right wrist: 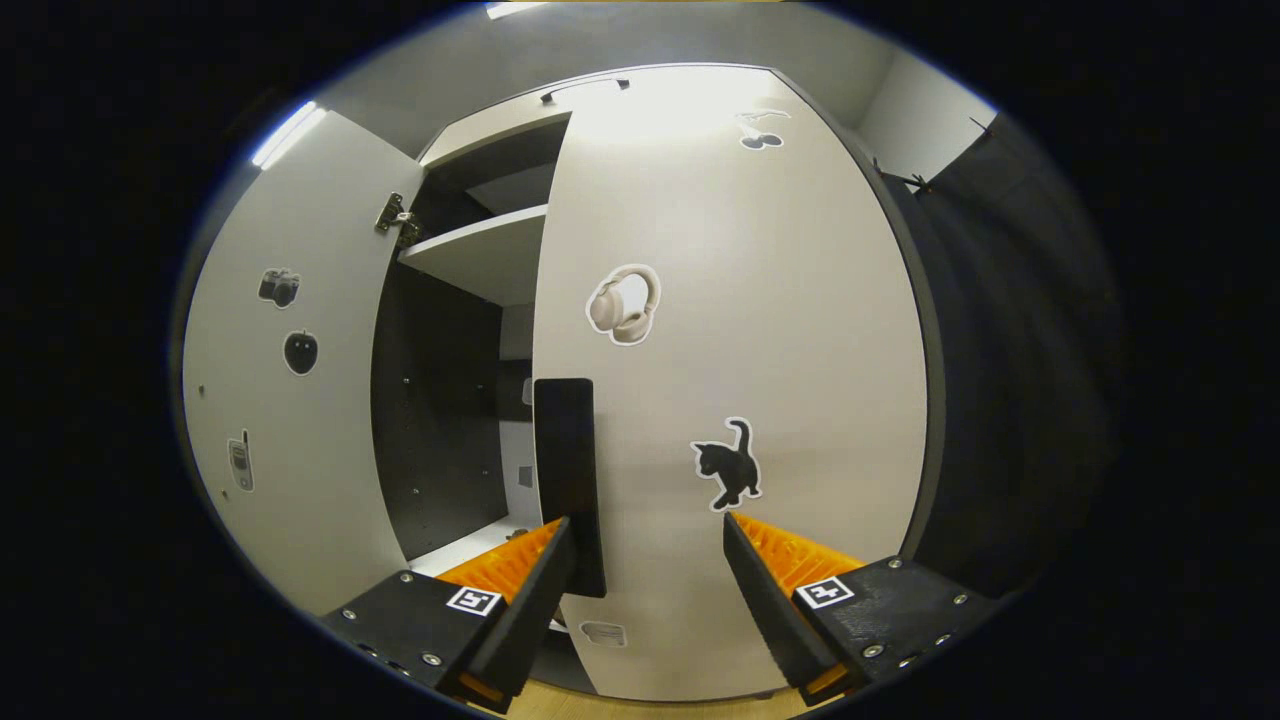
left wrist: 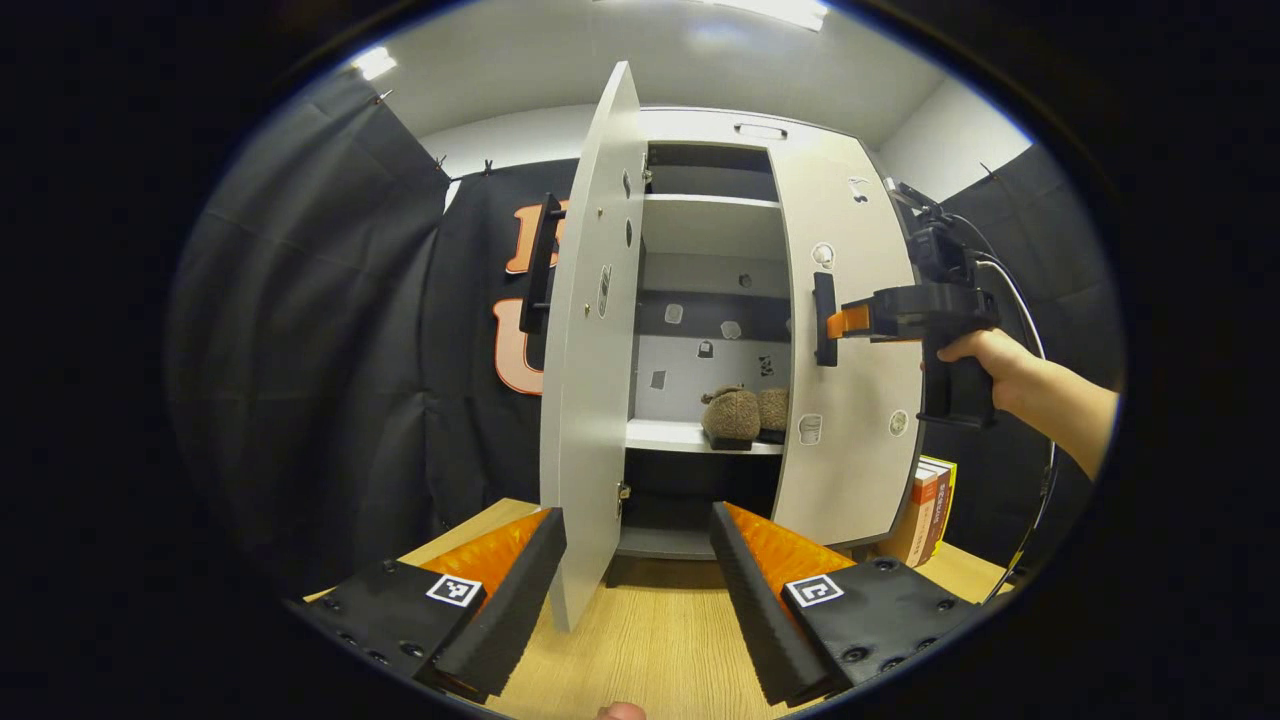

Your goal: Grab one shoe with the right hand and put it into the shoe cabinet, grab the other shoe with the left hand and put it into the shoe cabinet; then close the right door with the right hand and the left door with the left hand.

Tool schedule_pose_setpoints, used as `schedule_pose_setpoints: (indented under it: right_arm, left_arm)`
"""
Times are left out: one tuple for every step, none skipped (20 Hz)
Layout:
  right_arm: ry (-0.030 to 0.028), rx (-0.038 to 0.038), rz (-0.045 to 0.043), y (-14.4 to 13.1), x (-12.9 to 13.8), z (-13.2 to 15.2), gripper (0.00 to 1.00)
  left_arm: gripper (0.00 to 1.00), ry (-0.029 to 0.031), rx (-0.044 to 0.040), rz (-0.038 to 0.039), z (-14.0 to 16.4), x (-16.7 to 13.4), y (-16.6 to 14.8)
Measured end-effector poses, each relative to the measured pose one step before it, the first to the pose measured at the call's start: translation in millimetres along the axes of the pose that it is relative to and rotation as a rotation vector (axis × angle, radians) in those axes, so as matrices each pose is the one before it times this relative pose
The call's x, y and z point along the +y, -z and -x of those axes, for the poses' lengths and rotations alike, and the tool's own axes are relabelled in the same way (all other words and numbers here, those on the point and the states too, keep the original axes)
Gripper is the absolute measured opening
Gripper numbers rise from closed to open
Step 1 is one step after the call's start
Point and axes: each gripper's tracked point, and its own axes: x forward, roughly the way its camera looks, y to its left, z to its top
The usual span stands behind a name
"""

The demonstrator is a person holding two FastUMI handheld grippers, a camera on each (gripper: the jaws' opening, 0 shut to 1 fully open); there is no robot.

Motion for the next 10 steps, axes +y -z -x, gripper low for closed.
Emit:
schedule_pose_setpoints:
  right_arm:
    - [0.00887, -0.00127, 0.0029, -1.7, -3.98, 1.02, 0.92]
    - [0.0101, -0.0084, 0.00994, -3.39, -4.41, 2.81, 0.92]
    - [0.00732, -0.00664, 0.00883, -2.75, -4.25, 5.97, 0.92]
    - [0.00265, -0.00582, 0.00499, -2.55, -3.36, 6.83, 0.92]
    - [0.00285, -0.00579, 0.00029, -1.75, -3.42, 10.39, 0.92]
    - [0.00443, -0.00639, -0.00432, -1.34, -3.87, 10.38, 0.92]
    - [0.00844, -0.00989, -0.0036, -1.24, -4.02, 11.97, 0.92]
    - [0.0147, -0.00897, 0.00236, -0.29, -5.34, 11.5, 0.92]
    - [0.00889, -0.00489, 0.00207, 1.59, -4.47, 13.14, 0.92]
    - [0.00494, -0.00256, -0.00263, 1.59, -2.65, 12.97, 0.92]
  left_arm:
    - [0.95, 0.00058, -0.00088, -0.00054, -0.38, 0.0, -0.91]
    - [0.95, 0.00199, 0.00001, -0.00104, -0.46, -0.85, 0.0]
    - [0.95, -0.00098, -0.00138, -0.00081, 0.56, -0.5, -0.5]
    - [0.95, 0.00146, -0.00183, 0.00099, 0.29, -1.13, -1.15]
    - [0.95, 0.00398, -0.00142, 0.00282, -0.21, -1.75, -0.72]
    - [0.95, 0.00508, 0.00315, 0.00256, 0.43, -2.5, 0.54]
    - [0.95, 0.00754, 0.00945, 0.00313, 0.58, -3.26, 0.18]
    - [0.9, 0.00773, 0.00037, 0.00661, 0.15, -3.27, -0.86]
    - [0.94, 0.01086, -0.00009, 0.00478, -0.38, -3.77, -2.43]
    - [0.91, 0.00754, 0.00054, 0.00101, 1.3, -3.32, -0.24]
